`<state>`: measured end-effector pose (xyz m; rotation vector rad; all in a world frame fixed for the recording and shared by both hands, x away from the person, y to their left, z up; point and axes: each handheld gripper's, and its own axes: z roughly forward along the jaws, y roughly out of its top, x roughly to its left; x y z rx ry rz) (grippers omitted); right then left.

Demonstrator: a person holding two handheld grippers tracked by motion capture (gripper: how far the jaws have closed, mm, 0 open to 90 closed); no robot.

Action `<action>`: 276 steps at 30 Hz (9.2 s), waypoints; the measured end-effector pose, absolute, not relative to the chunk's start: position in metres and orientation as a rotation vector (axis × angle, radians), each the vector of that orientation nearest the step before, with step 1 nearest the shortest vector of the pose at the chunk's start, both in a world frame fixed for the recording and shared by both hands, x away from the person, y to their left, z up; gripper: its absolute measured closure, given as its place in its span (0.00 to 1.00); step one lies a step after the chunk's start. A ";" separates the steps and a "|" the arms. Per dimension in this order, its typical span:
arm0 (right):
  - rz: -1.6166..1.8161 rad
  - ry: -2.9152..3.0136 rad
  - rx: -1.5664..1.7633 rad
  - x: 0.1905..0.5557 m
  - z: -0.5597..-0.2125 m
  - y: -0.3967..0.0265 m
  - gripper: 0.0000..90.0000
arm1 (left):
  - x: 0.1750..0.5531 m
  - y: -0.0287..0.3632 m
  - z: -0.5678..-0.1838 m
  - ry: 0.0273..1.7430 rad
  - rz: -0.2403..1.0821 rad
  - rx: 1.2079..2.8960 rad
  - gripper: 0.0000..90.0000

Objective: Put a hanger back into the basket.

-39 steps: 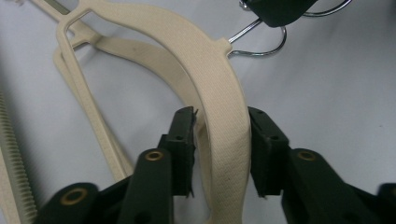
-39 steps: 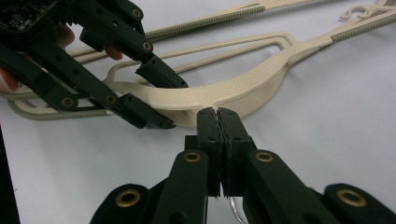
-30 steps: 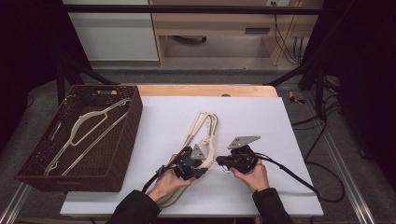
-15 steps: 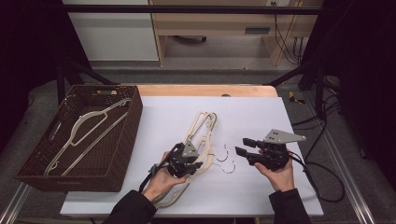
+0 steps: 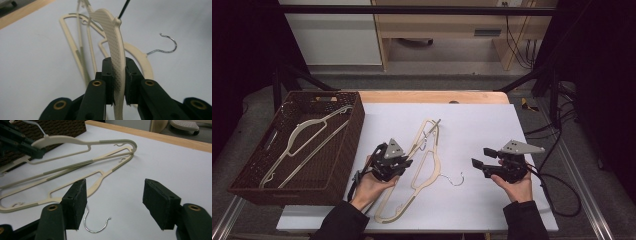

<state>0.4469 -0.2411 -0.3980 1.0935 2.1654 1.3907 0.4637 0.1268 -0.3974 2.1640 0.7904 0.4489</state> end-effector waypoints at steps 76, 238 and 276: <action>1.385 2.043 1.093 0.439 -0.398 -0.252 0.06 | 0.500 0.369 -0.261 0.807 0.523 1.905 0.96; 1.057 2.468 0.981 0.475 -0.481 -0.150 0.74 | 0.427 0.182 -0.424 0.770 0.402 2.038 0.13; 1.128 2.600 0.946 0.475 -0.462 -0.151 0.99 | 0.441 0.105 -0.434 0.659 0.326 2.215 0.19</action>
